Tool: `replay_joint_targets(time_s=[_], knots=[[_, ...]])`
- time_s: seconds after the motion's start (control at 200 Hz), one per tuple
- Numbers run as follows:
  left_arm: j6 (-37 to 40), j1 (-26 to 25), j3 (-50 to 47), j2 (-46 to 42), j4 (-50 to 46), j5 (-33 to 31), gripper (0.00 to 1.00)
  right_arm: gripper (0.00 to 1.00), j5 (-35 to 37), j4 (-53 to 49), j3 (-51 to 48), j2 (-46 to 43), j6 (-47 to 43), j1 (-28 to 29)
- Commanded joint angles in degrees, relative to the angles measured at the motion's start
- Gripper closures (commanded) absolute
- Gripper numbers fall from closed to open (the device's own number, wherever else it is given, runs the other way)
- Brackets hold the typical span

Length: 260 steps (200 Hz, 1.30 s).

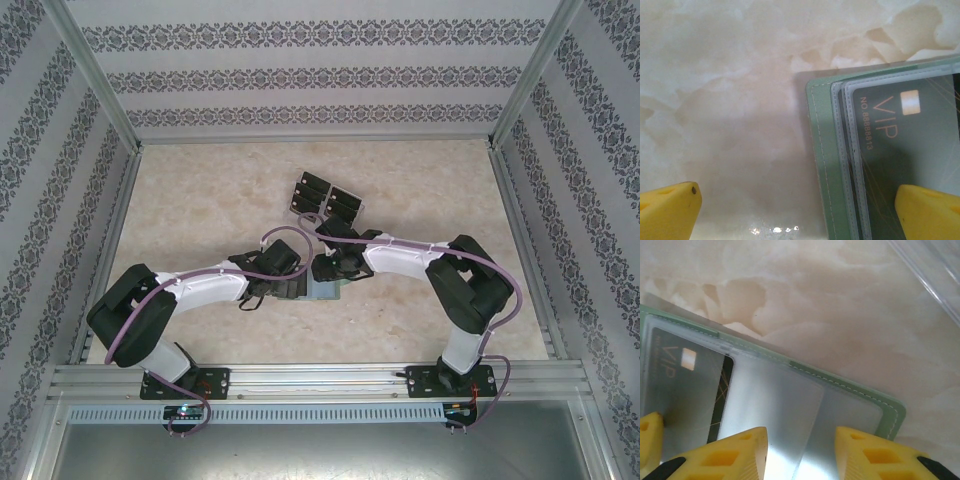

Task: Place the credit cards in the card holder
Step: Flip over the card slot on the card holder.

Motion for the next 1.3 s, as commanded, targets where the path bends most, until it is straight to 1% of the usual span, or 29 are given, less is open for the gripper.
replay_joint_targets(time_s=[0.0, 0.22, 0.275, 0.35, 0.719, 0.814, 1.049, 1.294], knots=[[-0.8, 0.5, 0.1, -0.4, -0.8, -1.0, 0.00, 0.58, 2.9, -0.4, -0.9, 0.2, -1.6, -0.3], [-0.8, 0.5, 0.2, -0.3, -0.7, -1.0, 0.00, 0.53, 2.0, 0.1, -1.4, 1.1, -1.4, -0.1], [-0.8, 0.5, 0.1, -0.3, -0.7, -1.0, 0.00, 0.54, 1.3, 0.5, -1.4, 1.4, -1.3, 0.1], [-0.9, 0.5, 0.2, -0.4, -0.7, -0.9, 0.00, 0.57, 0.2, 1.0, -1.3, 1.7, -1.0, 0.3], [-1.0, 0.5, 0.1, -0.5, -0.9, -0.9, 0.00, 0.59, -10.1, 6.6, -2.1, 2.5, 2.8, 0.4], [-1.1, 0.5, 0.0, -0.7, -0.9, -1.0, 0.00, 0.62, -10.4, 7.1, -2.2, 2.0, 3.3, 0.4], [-1.0, 0.5, 0.3, -0.7, -0.9, -0.9, 0.00, 0.62, -10.0, 6.2, -2.5, -1.3, 3.6, 0.4], [-0.9, 0.5, 0.4, -0.5, -0.9, -0.8, 0.00, 0.59, -11.5, 7.1, -2.4, -3.9, 5.7, 0.4]])
